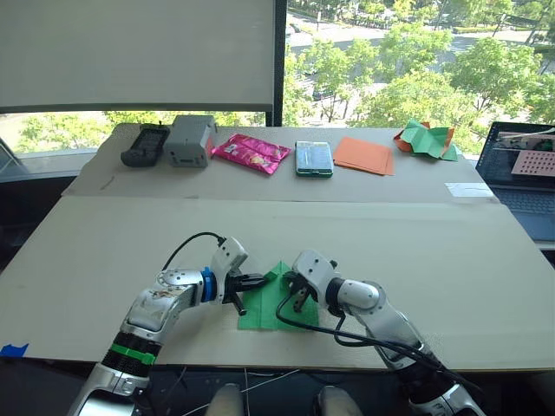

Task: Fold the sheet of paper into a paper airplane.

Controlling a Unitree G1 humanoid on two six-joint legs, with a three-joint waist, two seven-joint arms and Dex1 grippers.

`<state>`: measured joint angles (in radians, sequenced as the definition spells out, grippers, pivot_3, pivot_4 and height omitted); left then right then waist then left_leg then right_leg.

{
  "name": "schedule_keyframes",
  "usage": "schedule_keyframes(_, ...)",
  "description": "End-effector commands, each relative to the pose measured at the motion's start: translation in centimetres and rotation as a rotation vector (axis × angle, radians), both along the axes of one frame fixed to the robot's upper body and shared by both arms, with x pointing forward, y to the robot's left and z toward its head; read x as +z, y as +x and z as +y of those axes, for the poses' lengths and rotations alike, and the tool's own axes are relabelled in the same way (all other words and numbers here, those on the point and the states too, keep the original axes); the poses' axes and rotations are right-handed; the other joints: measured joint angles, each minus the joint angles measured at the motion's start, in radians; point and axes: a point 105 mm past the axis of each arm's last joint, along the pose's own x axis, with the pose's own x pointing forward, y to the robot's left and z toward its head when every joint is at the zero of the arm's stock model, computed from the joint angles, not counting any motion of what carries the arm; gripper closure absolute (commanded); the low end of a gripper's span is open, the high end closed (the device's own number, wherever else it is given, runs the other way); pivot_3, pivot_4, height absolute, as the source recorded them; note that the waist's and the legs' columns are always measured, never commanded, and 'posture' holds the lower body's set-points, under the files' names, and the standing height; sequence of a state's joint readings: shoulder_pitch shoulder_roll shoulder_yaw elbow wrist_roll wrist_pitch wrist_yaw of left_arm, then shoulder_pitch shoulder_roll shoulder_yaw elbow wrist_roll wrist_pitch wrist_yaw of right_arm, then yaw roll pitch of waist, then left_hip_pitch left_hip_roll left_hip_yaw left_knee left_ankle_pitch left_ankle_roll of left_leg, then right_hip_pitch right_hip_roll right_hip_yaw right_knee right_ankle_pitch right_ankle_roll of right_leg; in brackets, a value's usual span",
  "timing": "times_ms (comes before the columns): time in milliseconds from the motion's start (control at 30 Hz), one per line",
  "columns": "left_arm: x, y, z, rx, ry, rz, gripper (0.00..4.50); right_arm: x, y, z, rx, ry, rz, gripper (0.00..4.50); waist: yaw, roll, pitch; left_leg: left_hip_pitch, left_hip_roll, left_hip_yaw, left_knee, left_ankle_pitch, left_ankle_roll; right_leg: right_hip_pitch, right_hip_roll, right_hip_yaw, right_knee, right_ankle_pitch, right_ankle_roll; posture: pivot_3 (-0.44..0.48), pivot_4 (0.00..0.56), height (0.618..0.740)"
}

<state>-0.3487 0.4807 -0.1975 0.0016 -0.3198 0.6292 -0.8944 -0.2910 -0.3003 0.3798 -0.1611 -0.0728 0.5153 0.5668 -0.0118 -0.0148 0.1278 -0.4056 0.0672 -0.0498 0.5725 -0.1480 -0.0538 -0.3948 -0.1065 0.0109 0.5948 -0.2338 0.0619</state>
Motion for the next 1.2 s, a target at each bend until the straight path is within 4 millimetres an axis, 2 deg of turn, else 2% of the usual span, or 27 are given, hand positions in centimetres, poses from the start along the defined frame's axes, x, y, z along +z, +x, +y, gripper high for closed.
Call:
schedule_keyframes(33,0.3,0.2,-0.3,-0.021,0.003,-0.024,4.47,1.2,0.7,-0.4,-0.030,0.035,-0.024,4.50,0.000,0.000,0.000,0.000,0.000,0.000,0.000,0.000,0.000,0.000,0.000,0.000,0.000,0.000,0.000,0.000,0.150,0.706)
schedule_keyframes(267,-0.5,-0.1,-0.4,-0.040,0.032,-0.019,4.47,2.8,1.3,0.2,-0.038,0.114,-0.057,4.50,0.000,0.000,0.000,0.000,0.000,0.000,0.000,0.000,0.000,0.000,0.000,0.000,0.000,0.000,0.000,0.000,0.150,0.706)
schedule_keyframes(467,-0.9,-0.3,-0.5,-0.057,0.066,-0.029,4.47,2.9,1.6,1.1,-0.028,0.131,-0.061,4.50,0.002,0.001,0.000,0.000,0.000,0.000,0.000,0.000,0.000,0.000,0.000,0.000,0.000,0.000,0.000,0.000,0.150,0.706)
schedule_keyframes(667,-0.9,-0.4,-0.4,-0.064,0.077,-0.036,4.47,1.9,2.2,1.2,-0.038,0.094,-0.048,4.50,0.003,0.001,0.000,0.000,0.000,0.000,0.000,0.000,0.000,0.001,0.000,0.000,0.000,0.000,0.000,0.000,0.150,0.706)
schedule_keyframes(833,-0.8,-0.6,-0.3,-0.073,0.088,-0.048,4.47,-0.1,2.2,0.6,-0.049,-0.005,-0.004,4.50,0.001,0.001,0.000,0.000,0.000,0.000,0.000,0.000,0.000,0.001,0.000,0.000,0.000,0.000,0.000,0.000,0.150,0.706)
schedule_keyframes(967,-0.6,-0.6,-0.3,-0.080,0.090,-0.056,4.47,-0.5,2.2,0.5,-0.050,-0.031,0.009,4.50,-0.001,0.002,-0.001,0.001,0.000,0.000,0.000,0.000,0.000,0.001,0.000,0.000,0.000,0.000,0.000,0.000,0.150,0.706)
schedule_keyframes(1033,-0.5,-0.7,-0.2,-0.085,0.087,-0.056,3.94,-0.6,2.1,0.5,-0.047,-0.035,0.012,4.50,0.000,0.002,-0.001,0.001,0.000,0.000,0.000,0.000,0.000,0.001,0.000,0.000,0.000,0.000,0.000,0.000,0.150,0.706)
schedule_keyframes(1200,0.4,-0.4,0.7,-0.063,0.071,-0.051,2.29,-0.8,2.0,0.5,-0.043,-0.042,0.016,4.50,0.000,0.002,-0.001,0.001,0.000,0.000,0.000,0.000,0.000,0.001,0.000,0.000,0.000,0.000,0.000,0.000,0.150,0.706)
